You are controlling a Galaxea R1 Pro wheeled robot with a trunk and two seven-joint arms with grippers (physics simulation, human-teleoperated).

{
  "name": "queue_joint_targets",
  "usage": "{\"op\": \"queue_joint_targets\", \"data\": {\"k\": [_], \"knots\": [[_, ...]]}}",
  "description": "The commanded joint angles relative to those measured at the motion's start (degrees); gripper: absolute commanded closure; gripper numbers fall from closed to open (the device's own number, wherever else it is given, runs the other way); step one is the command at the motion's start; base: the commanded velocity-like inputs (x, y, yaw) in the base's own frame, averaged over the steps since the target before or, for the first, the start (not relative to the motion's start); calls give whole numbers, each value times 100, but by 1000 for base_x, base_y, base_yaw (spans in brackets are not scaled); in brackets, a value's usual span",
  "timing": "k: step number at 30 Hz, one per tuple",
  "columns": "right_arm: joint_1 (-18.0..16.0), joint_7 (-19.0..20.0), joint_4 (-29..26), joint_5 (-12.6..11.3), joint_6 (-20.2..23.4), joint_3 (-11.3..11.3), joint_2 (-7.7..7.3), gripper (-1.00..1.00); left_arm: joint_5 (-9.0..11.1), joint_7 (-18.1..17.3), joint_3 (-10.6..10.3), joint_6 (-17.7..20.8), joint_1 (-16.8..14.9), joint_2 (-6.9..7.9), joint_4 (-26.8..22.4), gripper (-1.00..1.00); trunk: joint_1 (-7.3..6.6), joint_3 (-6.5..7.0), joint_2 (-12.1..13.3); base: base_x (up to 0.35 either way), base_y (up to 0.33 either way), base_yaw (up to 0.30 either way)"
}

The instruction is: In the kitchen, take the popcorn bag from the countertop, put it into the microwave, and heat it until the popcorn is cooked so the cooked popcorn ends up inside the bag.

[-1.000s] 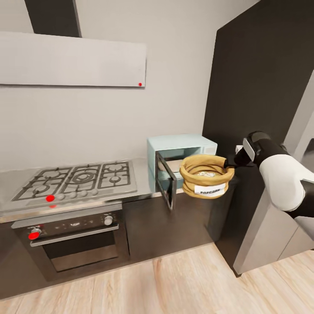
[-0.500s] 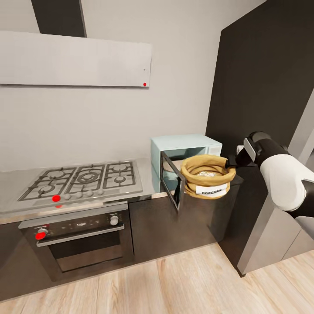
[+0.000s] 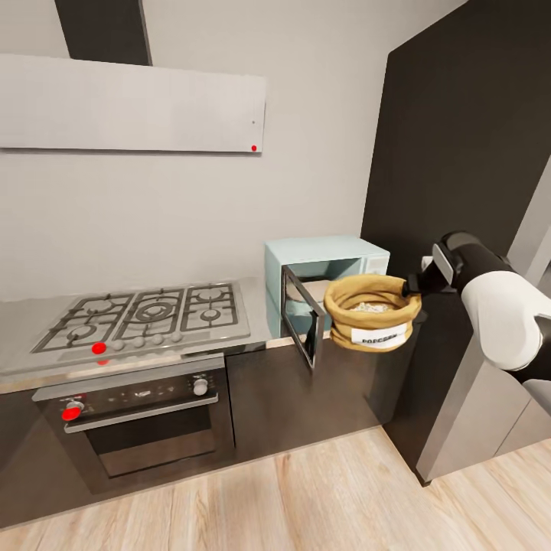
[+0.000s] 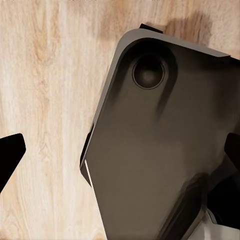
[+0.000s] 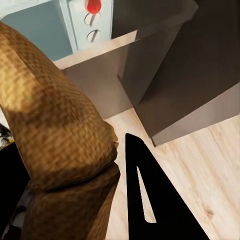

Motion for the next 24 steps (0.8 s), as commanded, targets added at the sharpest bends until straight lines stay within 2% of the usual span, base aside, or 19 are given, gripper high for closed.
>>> {"op": "queue_joint_targets", "data": {"k": [1,24], "knots": [[-4,50,-29,55,17,-36,2,100,14,14,8,-18,-3,-2,0,-100,0,-7,-4,0,0,0],[-4,51,-53,19,17,-34,3,100,14,14,14,-18,-3,-18,0,-100,0,-7,-4,0,0,0]]}}
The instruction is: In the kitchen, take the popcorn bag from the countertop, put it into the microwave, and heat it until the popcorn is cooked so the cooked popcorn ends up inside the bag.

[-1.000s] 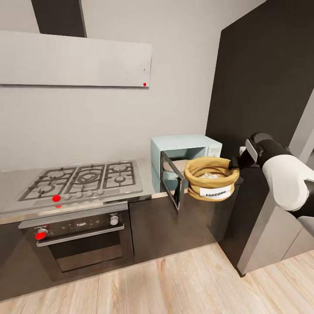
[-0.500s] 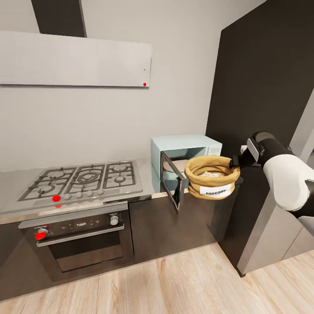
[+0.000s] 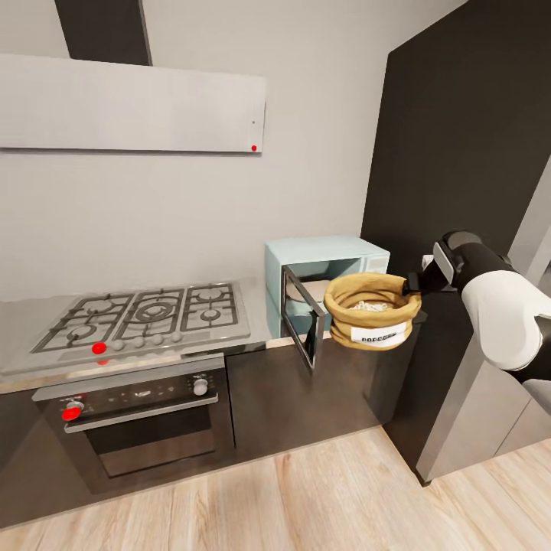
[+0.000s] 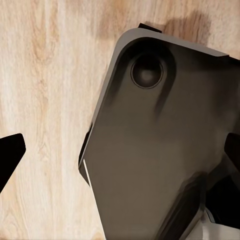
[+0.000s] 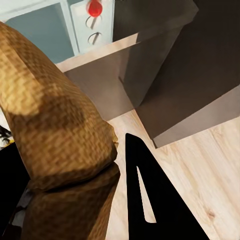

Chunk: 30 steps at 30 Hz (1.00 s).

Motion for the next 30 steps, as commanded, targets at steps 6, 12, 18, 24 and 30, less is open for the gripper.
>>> {"op": "queue_joint_targets", "data": {"k": [6,12,18,24,30], "knots": [[-5,49,-6,65,17,-32,2,100,14,16,11,-18,-2,-1,0,-100,0,-7,-5,-25,-43,0],[-4,77,2,25,17,-35,-7,100,14,14,11,-18,-2,-1,0,-100,0,-7,-5,-1,-1,0],[-6,78,2,38,17,-55,-7,100,14,14,11,-18,-2,-3,0,-100,0,-7,-5,0,0,-131],[-5,59,2,55,17,-51,-7,100,14,14,11,-18,-2,-1,0,-100,0,-7,-5,0,0,-243],[-4,50,2,56,17,-42,1,100,14,14,11,-18,-2,1,0,-100,0,-7,-5,0,0,-246]]}}
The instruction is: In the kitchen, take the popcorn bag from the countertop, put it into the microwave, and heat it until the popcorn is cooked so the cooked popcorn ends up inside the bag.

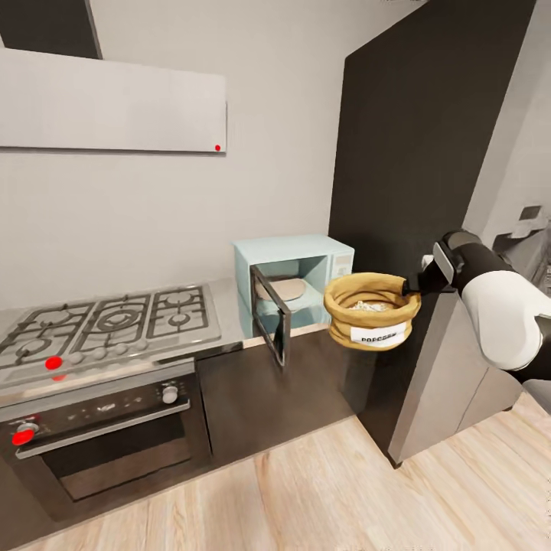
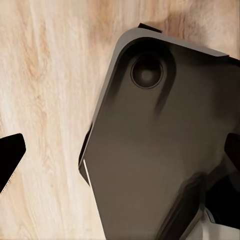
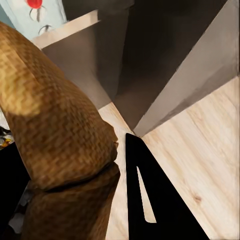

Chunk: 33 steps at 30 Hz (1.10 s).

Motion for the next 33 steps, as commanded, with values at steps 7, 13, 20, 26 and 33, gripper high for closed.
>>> {"op": "queue_joint_targets", "data": {"k": [7,13,20,26,33], "knots": [[-5,39,-6,61,17,-39,-1,100,14,13,8,-18,-2,-9,1,-100,0,-7,-5,0,152,-246],[-5,39,-6,61,17,-40,-3,100,14,13,8,-18,-2,-14,1,-100,0,-7,-5,0,64,-222],[-6,23,-69,78,17,-54,-6,100,14,13,8,-18,-2,-15,1,-100,0,-7,-5,0,195,-7],[-6,23,-94,78,17,-62,-6,100,14,13,8,-18,-2,-15,1,-100,0,-7,-5,0,219,0],[-5,29,-94,77,17,-58,-6,100,14,13,8,-18,-2,-15,1,-100,0,-7,-5,0,152,0]]}}
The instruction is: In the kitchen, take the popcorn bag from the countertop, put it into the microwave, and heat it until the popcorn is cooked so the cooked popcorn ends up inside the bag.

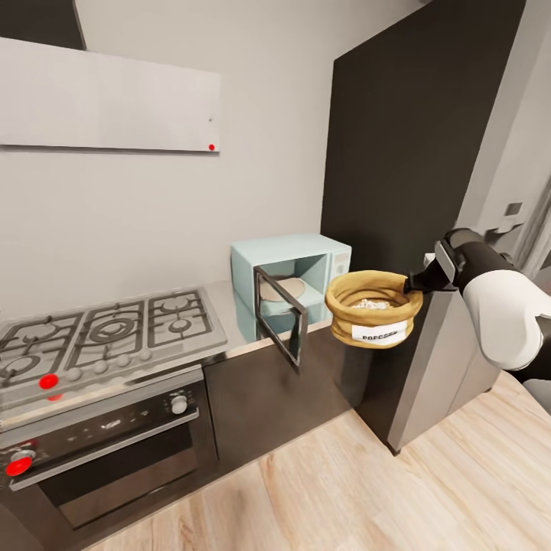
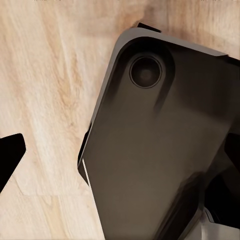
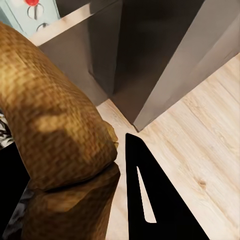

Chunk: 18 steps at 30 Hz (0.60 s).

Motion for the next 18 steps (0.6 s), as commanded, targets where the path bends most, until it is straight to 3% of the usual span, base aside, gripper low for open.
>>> {"op": "queue_joint_targets", "data": {"k": [1,14,18], "knots": [[-6,50,-6,58,18,-32,2,100,14,12,8,-17,-2,-2,1,-100,1,-7,-5,0,82,0],[-4,80,2,12,18,-62,9,100,14,12,8,-17,-2,-2,1,-100,1,-7,-5,0,58,0],[-3,86,3,10,18,-108,11,100,14,12,8,-17,-2,-2,1,-100,1,-7,-5,0,2,-162]]}}
